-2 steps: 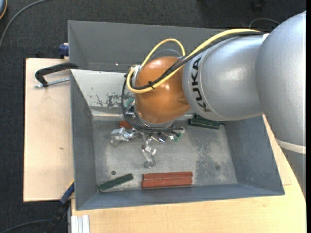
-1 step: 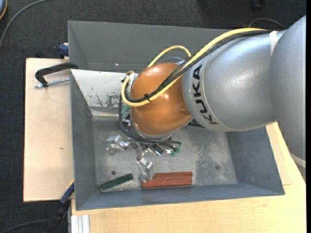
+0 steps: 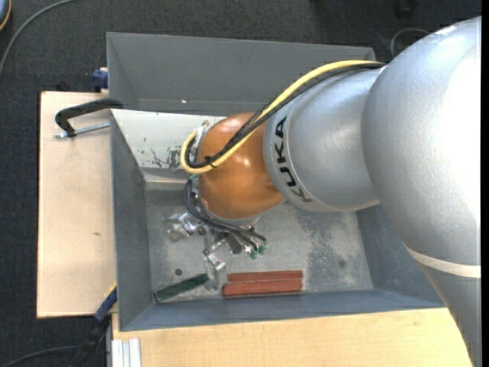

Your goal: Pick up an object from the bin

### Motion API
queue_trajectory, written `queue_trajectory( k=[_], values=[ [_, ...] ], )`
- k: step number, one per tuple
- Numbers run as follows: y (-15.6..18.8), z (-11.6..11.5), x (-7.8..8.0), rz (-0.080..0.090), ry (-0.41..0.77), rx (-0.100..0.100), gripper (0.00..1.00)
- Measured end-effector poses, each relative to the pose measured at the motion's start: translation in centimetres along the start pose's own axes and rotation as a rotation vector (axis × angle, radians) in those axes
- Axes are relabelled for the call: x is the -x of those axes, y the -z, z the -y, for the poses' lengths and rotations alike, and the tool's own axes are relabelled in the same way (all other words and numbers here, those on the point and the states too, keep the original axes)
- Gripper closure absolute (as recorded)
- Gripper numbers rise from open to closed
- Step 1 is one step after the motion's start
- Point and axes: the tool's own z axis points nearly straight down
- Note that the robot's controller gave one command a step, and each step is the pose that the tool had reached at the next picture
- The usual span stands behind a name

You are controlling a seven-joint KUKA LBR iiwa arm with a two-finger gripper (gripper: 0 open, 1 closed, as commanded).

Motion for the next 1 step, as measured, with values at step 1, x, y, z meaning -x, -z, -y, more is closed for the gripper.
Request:
queue_trajectory(
  k=[1],
  values=[
    [-3.29,0.79,-1.84,0.005,-0.059,-0.001,0.00]
  ],
)
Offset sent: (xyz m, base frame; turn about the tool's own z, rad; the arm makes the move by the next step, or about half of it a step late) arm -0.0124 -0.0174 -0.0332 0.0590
